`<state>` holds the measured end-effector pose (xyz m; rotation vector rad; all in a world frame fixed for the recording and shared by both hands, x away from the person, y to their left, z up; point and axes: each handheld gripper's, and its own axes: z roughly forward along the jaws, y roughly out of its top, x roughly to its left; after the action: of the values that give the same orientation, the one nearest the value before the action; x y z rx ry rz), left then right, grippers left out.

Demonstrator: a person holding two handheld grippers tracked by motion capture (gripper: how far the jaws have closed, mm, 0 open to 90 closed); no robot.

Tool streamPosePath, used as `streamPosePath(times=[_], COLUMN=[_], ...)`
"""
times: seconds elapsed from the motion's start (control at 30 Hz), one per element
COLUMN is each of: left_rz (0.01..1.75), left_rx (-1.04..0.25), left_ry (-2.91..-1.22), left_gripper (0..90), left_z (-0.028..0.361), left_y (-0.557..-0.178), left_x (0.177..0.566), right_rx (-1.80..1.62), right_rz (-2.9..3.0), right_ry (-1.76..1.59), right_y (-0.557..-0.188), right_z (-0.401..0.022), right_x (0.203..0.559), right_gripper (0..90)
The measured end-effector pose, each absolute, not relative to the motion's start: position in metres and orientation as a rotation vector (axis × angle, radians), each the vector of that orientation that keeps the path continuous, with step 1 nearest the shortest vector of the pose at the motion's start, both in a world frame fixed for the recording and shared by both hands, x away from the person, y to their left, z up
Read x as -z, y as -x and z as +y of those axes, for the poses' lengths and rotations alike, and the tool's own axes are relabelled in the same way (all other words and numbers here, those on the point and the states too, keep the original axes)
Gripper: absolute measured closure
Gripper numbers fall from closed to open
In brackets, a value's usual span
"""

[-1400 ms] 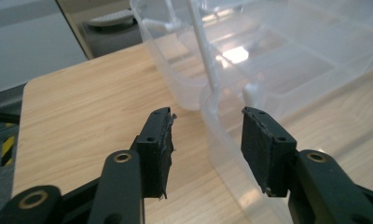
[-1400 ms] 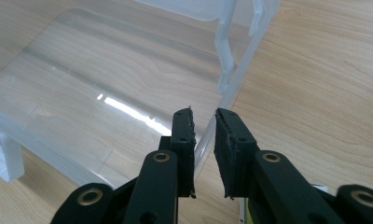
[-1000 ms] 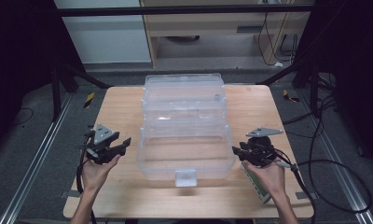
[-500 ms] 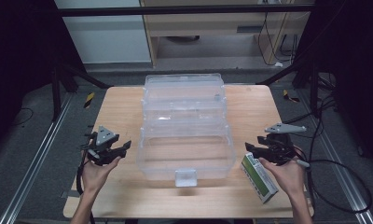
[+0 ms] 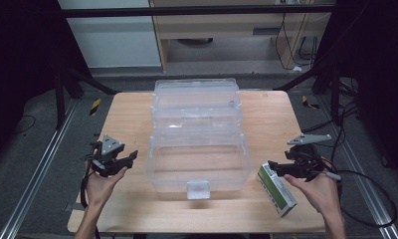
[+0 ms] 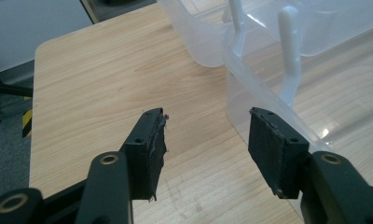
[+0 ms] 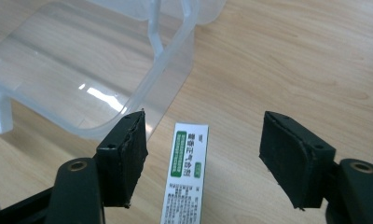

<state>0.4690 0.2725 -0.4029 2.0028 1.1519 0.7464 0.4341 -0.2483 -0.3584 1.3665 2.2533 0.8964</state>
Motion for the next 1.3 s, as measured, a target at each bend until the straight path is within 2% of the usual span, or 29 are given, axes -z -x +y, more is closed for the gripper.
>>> streamPosePath(times=[0.57,1.3], left_rz=[1.152,1.166], left_rx=[-0.732,-0.707], left_ry=[-2.039,-2.076], left_gripper=[42.4,40.9], left_z=[0.271,0.270], left_y=[-0.471,-0.475], left_x=[0.406,0.411], right_rx=[-0.725,-0.538], right_rz=[2.381,2.509], right_ry=[-1.377,-1.390], right_y=[-0.432,-0.434], right_z=[-0.242,-0.234], right_x=[0.365,0.373], right_gripper=[32.6,38.6])
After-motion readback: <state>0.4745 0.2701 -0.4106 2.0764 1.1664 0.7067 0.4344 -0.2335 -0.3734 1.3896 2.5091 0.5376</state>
